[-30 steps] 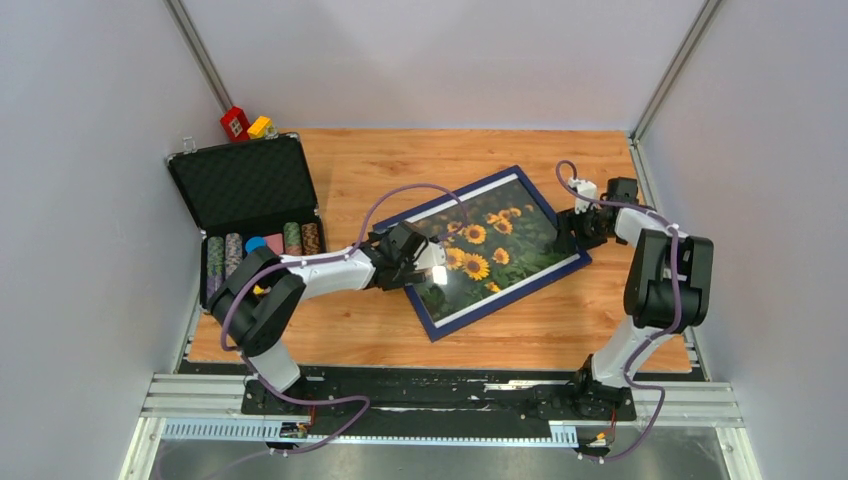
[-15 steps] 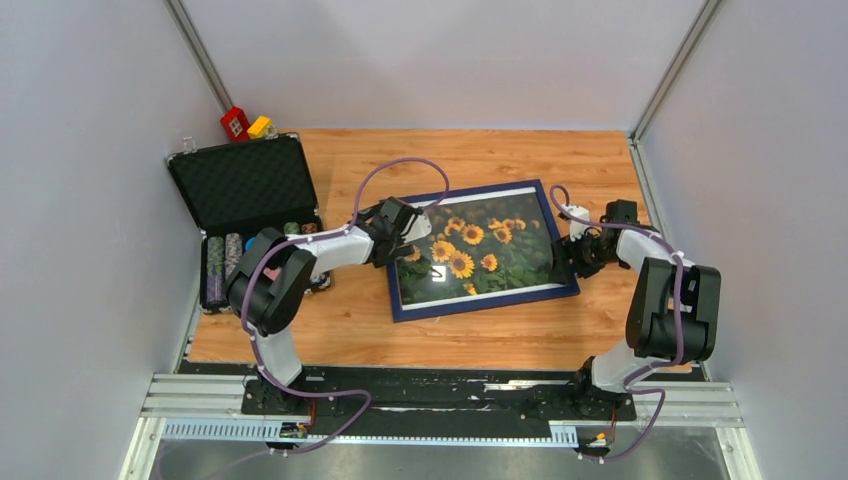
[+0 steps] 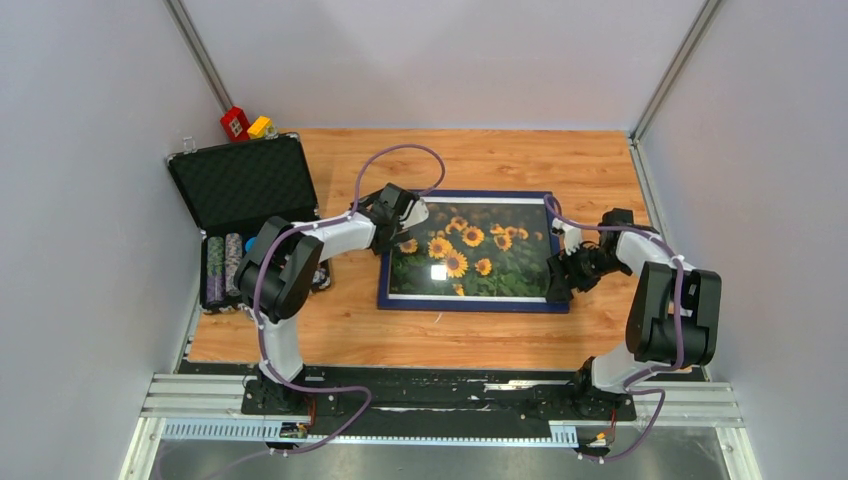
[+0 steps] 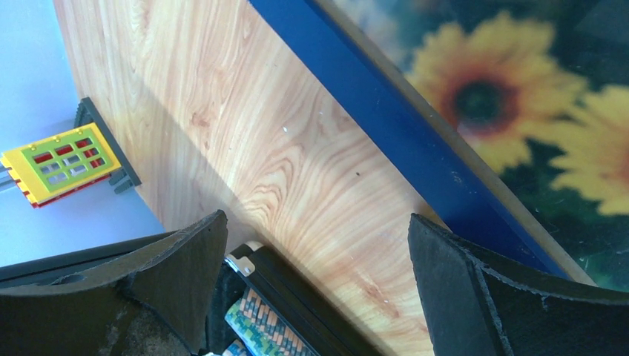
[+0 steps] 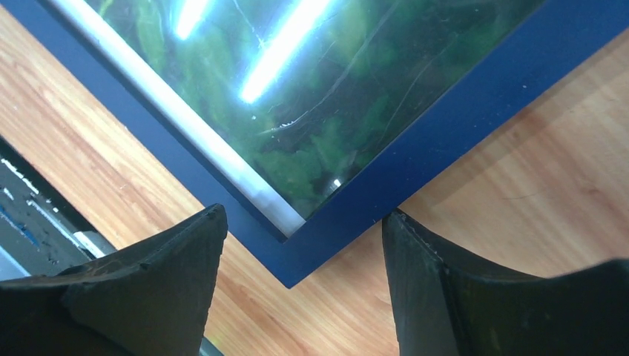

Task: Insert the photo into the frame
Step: Adjust the photo frame at the center of the board.

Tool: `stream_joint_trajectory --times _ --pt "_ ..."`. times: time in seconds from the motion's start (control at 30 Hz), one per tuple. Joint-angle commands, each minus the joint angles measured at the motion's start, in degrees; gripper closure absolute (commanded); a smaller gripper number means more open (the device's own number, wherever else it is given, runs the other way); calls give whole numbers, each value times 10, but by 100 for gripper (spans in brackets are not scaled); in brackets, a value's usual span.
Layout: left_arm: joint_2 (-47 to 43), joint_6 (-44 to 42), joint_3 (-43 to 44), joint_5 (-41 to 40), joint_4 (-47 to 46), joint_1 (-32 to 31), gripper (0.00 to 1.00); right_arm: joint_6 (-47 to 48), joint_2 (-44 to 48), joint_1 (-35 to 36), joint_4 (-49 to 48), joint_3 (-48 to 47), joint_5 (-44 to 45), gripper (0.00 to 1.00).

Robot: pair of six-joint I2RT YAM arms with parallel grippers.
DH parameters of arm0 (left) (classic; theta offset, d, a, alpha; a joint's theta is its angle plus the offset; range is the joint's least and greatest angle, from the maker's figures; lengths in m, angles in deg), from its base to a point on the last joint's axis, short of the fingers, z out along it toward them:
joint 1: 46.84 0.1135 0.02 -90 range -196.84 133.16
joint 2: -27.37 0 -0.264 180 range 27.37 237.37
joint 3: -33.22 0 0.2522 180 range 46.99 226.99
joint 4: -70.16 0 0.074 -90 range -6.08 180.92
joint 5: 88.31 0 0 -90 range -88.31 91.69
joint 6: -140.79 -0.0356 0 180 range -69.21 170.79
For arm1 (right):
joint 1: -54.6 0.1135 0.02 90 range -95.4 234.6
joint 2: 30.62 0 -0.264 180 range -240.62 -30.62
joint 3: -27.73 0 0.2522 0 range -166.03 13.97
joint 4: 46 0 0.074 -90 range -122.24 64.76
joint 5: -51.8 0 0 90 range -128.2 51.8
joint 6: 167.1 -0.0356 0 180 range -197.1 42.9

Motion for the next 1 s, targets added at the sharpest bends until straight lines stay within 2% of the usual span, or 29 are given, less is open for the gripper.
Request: stream_joint_trajectory --times 0.0,0.17,0.5,0.97 --pt "44 38 26 114 -7 -5 0 28 8 28 55 20 -106 26" --pt "26 46 43 138 17 16 0 -17 36 24 23 21 -80 25" --pt "-61 61 11 161 17 29 0 -111 125 22 -63 41 -31 18" --pt "-216 128 -55 234 -11 69 0 -182 158 14 -103 20 17 4"
